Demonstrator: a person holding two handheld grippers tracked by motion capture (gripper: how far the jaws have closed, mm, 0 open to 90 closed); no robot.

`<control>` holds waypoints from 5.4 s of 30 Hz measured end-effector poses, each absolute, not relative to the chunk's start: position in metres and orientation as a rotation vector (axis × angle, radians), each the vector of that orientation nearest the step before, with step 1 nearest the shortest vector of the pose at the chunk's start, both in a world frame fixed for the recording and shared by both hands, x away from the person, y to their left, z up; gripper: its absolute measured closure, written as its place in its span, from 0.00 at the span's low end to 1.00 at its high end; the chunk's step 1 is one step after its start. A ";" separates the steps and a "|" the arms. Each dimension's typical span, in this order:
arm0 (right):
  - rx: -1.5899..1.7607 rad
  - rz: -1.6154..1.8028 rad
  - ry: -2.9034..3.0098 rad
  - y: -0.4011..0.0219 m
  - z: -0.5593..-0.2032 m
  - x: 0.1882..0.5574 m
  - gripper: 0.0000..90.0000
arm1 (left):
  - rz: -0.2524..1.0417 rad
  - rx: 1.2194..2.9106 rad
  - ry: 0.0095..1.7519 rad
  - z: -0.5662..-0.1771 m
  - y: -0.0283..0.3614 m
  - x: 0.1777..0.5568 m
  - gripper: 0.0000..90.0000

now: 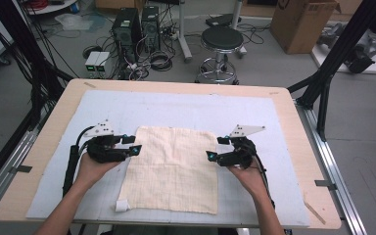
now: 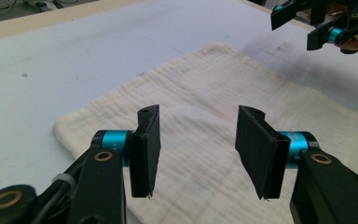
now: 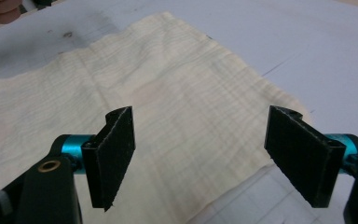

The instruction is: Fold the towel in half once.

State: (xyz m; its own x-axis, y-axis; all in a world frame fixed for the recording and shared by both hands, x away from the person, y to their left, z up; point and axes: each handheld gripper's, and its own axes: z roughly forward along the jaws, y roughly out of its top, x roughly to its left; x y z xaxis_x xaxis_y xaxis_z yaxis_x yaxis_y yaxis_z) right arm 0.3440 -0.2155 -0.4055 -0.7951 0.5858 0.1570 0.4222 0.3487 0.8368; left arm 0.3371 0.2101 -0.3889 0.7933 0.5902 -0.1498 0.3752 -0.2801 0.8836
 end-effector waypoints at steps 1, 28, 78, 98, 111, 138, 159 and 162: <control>0.925 1.430 2.430 -0.217 -0.404 0.348 0.28 | 0.253 1.898 0.739 -0.387 0.209 0.341 0.56; 1.121 1.285 2.462 -0.209 -0.416 0.432 0.61 | 0.312 1.950 1.047 -0.426 0.202 0.421 0.69; 1.262 1.232 2.466 -0.205 -0.433 0.439 0.95 | 0.435 1.976 1.190 -0.443 0.185 0.426 0.97; 1.215 1.407 2.358 -0.215 -0.395 0.438 0.97 | 0.403 1.791 1.165 -0.397 0.215 0.430 0.97; 1.169 1.494 2.413 -0.217 -0.383 0.426 0.97 | 0.311 1.752 1.072 -0.385 0.221 0.411 0.97; 1.034 1.532 2.494 -0.218 -0.370 0.383 0.96 | 0.256 1.763 0.971 -0.393 0.231 0.363 0.97; 0.991 1.503 2.551 -0.225 -0.392 0.344 0.96 | 0.262 1.819 0.917 -0.410 0.236 0.320 0.97; 0.983 1.510 2.552 -0.224 -0.394 0.340 0.96 | 0.252 1.823 0.907 -0.412 0.236 0.313 0.97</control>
State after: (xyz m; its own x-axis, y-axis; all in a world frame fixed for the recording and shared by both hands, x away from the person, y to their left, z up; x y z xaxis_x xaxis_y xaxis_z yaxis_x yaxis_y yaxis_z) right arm 0.3400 -0.2245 -0.3944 -0.8017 0.5229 0.2896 0.5056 0.3348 0.7952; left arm 0.3129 0.2357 -0.4117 0.6923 0.6832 -0.2324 0.4654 -0.1765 0.8673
